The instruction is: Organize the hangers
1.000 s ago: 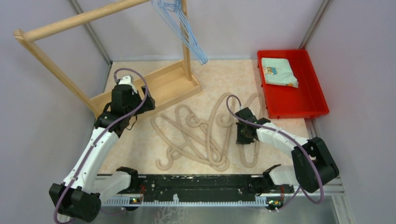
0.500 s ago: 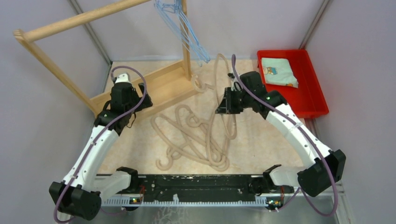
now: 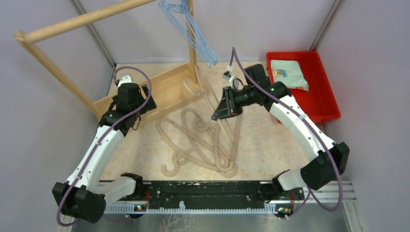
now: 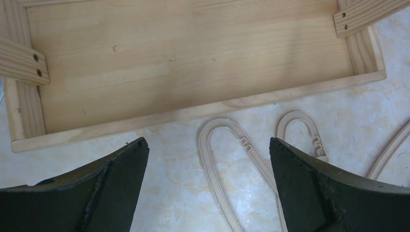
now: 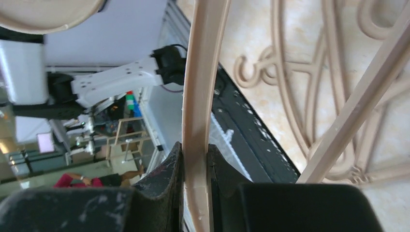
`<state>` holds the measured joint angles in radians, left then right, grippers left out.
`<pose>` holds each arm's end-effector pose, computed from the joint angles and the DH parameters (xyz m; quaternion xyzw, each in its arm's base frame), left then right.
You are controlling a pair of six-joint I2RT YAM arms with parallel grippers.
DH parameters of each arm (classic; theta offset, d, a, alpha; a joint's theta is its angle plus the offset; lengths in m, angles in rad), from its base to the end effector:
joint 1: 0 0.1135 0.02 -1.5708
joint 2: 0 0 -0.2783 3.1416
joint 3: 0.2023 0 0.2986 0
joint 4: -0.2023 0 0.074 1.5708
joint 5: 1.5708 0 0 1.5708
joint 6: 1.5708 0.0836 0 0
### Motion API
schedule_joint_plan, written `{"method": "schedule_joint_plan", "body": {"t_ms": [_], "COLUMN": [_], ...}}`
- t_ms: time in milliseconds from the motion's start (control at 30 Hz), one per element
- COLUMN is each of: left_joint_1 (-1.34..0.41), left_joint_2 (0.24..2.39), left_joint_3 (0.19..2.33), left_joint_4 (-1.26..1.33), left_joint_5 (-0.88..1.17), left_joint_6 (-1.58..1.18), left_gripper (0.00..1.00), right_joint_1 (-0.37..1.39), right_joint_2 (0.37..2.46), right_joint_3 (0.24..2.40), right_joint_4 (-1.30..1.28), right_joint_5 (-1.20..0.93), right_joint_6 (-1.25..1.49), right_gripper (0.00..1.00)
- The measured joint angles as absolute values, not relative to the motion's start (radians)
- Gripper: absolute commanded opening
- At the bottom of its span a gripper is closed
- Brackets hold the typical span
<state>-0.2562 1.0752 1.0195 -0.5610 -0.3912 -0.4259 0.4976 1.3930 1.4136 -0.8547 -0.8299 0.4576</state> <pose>0.3045 -0.0468 0.3144 -0.1628 0.8607 0.0121 0.4822 0.2778 0.2211 0.3568 -0.1622 0.8507 0.4855 0.1198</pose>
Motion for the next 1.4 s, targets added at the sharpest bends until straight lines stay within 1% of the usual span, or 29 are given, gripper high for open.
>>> {"method": "schedule_joint_plan", "body": {"t_ms": [67,100,133,267,433,533,633,733,833,1000,1133,1233,1400], "left_joint_1": [-0.256,-0.256,-0.256,-0.256,-0.256,-0.255,-0.255,-0.255,-0.253,-0.25,-0.241,-0.232,-0.223], "left_joint_2": [1.075,1.075,1.077,1.098,1.116,1.131,1.146,1.152,1.156,1.164,1.172,1.187,1.221], "left_joint_3": [1.021,1.023,1.026,1.053,1.054,1.059,1.071,1.081,1.092,1.103,1.103,1.103,1.119], "left_joint_4": [-0.561,-0.562,-0.563,-0.556,-0.545,-0.537,-0.527,-0.512,-0.499,-0.489,-0.485,-0.481,-0.472], "left_joint_5": [-0.399,-0.402,-0.403,-0.41,-0.411,-0.411,-0.41,-0.406,-0.401,-0.393,-0.386,-0.376,-0.354], "left_joint_6": [-0.427,-0.428,-0.428,-0.428,-0.423,-0.418,-0.411,-0.404,-0.399,-0.388,-0.377,-0.368,-0.361], "left_gripper": [1.0,1.0,1.0,1.0,1.0,1.0,1.0,1.0,1.0,1.0,1.0,1.0,1.0], "right_joint_1": [0.5,0.502,0.503,0.509,0.511,0.524,0.54,0.555,0.561,0.561,0.561,0.561,0.561], "right_joint_2": [1.403,1.43,1.435,1.525,1.592,1.676,1.798,1.964,2.086,2.164,2.233,2.282,2.329], "right_joint_3": [1.451,1.512,1.521,1.689,1.784,1.88,2.031,2.268,2.435,2.461,2.507,2.536,2.548], "right_joint_4": [-0.833,-0.823,-0.819,-0.791,-0.724,-0.675,-0.649,-0.633,-0.55,-0.262,-0.085,0.008,0.084], "right_joint_5": [-0.881,-0.917,-0.921,-0.968,-1.008,-1.019,-1.021,-1.023,-1.03,-1.052,-1.059,-1.055,-1.018], "right_joint_6": [0.484,0.499,0.5,0.503,0.55,0.586,0.611,0.651,0.728,0.943,1.068,1.128,1.171], "right_gripper": [0.0,0.0,0.0,0.0,0.0,0.0,0.0,0.0,0.0,0.0,0.0,0.0,0.0]}}
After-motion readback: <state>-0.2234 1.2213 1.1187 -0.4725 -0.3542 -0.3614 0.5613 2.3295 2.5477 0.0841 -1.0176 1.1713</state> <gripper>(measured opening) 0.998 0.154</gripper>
